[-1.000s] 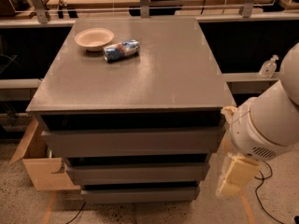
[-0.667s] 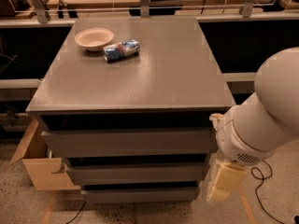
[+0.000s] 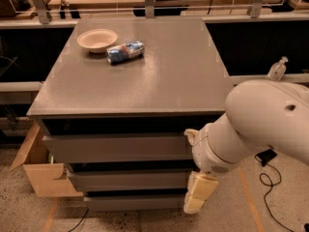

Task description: Open top drawer

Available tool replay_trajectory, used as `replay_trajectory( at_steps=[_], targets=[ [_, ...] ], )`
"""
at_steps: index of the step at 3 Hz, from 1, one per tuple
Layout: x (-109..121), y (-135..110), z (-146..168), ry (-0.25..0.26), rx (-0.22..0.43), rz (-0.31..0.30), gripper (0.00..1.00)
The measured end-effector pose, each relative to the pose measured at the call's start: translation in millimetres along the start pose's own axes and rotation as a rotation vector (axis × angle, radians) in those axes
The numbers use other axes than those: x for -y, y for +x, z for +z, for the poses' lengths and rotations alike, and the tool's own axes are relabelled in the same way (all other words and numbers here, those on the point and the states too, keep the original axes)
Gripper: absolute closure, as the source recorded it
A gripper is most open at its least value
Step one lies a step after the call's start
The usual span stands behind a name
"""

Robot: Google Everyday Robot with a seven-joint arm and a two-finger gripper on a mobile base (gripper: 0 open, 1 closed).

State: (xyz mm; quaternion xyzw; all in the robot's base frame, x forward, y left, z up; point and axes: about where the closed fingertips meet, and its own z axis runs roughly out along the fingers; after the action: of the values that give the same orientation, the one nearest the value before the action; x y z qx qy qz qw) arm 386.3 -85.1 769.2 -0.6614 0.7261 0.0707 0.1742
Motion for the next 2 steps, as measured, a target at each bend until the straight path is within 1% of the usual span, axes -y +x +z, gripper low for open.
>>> replay_trajectory(
  at_steps=[1,2],
  targets=[
    [12.9,-15.6,26.2,0.021,0.057,-0.016,0.0],
    [31.5,-30.0,53.1,0.048,0.091,-0.019,0.0]
  ],
)
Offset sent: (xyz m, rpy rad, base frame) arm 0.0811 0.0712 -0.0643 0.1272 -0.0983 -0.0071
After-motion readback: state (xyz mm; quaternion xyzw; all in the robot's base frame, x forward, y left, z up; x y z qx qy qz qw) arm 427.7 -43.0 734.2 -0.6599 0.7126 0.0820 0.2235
